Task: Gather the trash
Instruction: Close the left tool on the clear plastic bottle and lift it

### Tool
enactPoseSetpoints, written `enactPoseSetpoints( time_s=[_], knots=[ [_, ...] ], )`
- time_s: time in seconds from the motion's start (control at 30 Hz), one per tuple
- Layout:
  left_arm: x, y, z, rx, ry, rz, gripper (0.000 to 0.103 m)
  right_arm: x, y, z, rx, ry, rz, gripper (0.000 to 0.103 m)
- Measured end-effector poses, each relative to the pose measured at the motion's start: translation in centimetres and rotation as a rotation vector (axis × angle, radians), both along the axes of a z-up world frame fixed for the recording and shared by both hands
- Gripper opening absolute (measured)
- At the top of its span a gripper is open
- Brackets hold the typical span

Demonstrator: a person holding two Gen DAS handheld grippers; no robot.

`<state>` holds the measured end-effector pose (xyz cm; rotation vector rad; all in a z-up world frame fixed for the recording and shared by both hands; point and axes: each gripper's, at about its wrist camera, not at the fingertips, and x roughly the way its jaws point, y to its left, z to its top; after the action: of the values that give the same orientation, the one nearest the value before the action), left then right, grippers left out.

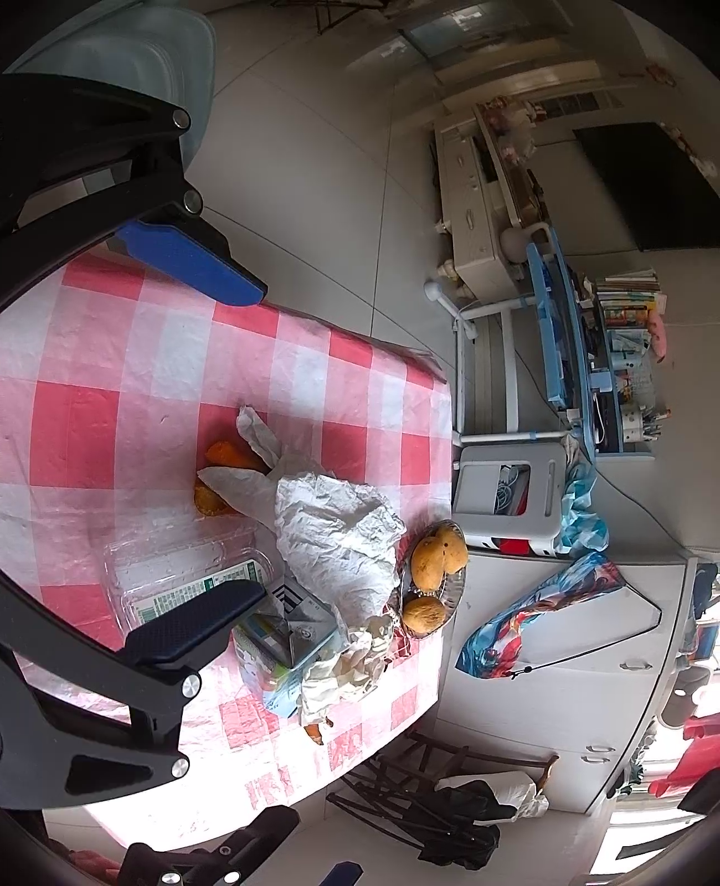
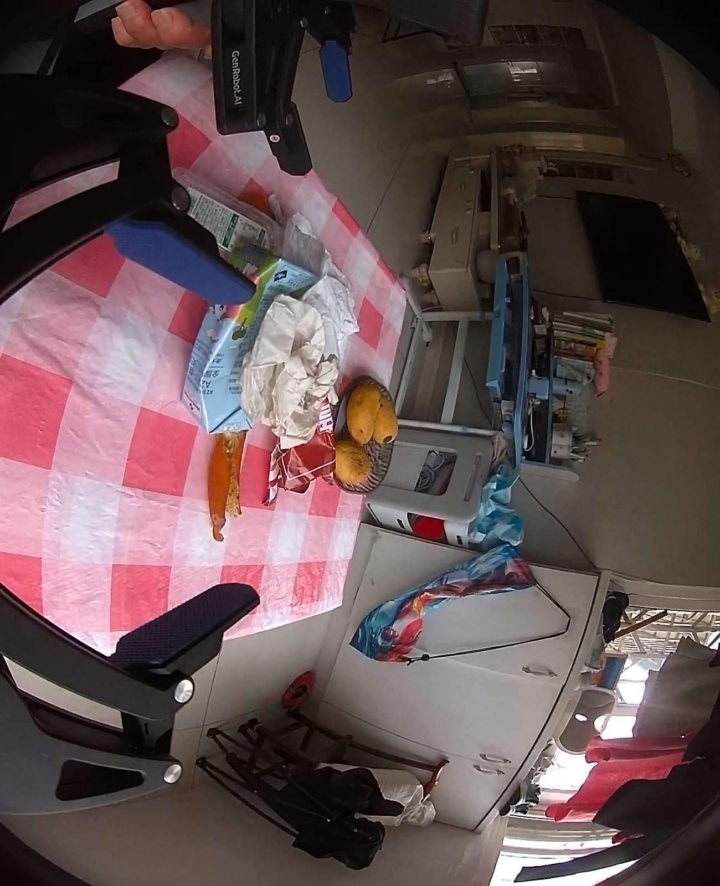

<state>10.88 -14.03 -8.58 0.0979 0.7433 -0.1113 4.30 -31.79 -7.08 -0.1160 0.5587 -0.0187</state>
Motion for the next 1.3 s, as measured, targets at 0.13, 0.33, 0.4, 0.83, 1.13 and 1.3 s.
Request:
enactPoseSetpoints(
  time_s=[0.13, 0.33, 0.4, 0.83, 1.13, 1.3],
  knots=[
    [0.0, 0.0, 0.0, 0.0, 0.0, -0.001, 0.096, 0.1, 0.0, -0.1, 0.002, 0.003, 0.004, 0.097],
    [0.0, 0.1, 0.1, -0.002, 0.0, 0.001, 0.096, 0.1, 0.2, -0.1, 0.008, 0.004, 0.014, 0.097],
    [0.0, 0.2, 0.1, -0.005, 0.0, 0.001, 0.096, 0.1, 0.2, -0.1, 0.017, 0.005, 0.025, 0.097],
    [1.4, 3.1, -0.5, -0.048, 0.037, 0.059, 0.096, 0.7, -0.4, -0.9, 0.022, 0.077, 0.007, 0.097],
    [1.0, 0.7, -1.3, -0.106, 0.118, -0.105, 0.096, 0.9, -0.5, -1.1, 0.013, 0.09, -0.007, 0.097],
    [1.5, -2.1, -2.8, -0.161, 0.217, -0.162, 0.096, 1.0, -1.4, -1.1, 0.027, 0.095, -0.041, 0.097]
  ],
)
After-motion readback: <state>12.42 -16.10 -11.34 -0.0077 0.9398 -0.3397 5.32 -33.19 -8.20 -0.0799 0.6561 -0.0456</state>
